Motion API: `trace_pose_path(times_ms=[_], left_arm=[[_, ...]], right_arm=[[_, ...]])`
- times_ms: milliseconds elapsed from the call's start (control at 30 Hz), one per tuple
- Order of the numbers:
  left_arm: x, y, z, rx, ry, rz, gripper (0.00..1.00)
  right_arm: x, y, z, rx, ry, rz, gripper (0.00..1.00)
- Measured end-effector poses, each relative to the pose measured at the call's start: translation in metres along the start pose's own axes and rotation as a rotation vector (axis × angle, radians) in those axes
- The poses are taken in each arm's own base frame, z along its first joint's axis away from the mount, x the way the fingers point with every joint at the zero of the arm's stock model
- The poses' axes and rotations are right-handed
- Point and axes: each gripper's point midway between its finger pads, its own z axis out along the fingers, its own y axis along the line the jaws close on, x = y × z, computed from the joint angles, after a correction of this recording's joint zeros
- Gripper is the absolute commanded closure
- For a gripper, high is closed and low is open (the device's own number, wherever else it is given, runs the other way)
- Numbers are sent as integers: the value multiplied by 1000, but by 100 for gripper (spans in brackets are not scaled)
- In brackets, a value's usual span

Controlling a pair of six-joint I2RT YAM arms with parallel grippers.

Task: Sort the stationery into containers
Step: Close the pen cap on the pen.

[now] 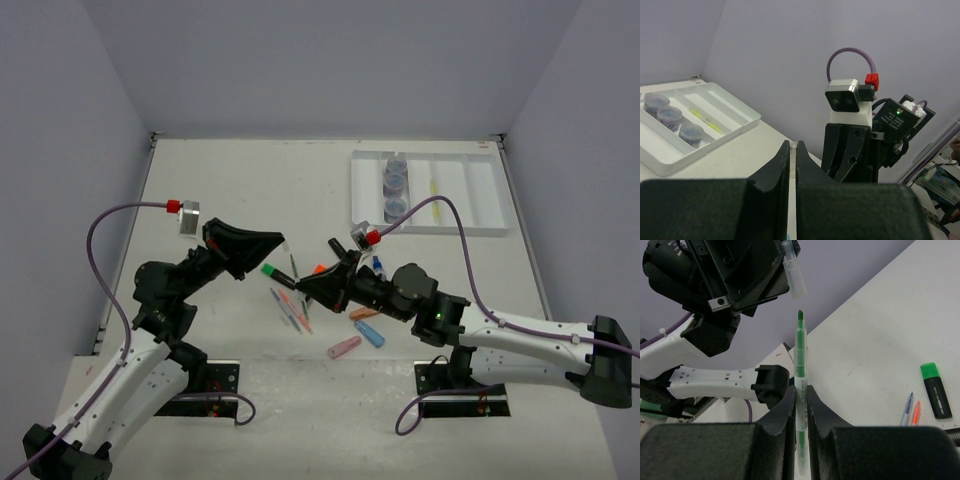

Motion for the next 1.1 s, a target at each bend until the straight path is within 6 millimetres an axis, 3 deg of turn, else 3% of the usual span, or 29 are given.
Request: trace_pose_path(times_ms=[1100], left_arm=[[8, 3, 3, 11, 37, -35, 100]], right_arm=[[-7, -7, 3, 53, -23, 1, 100]])
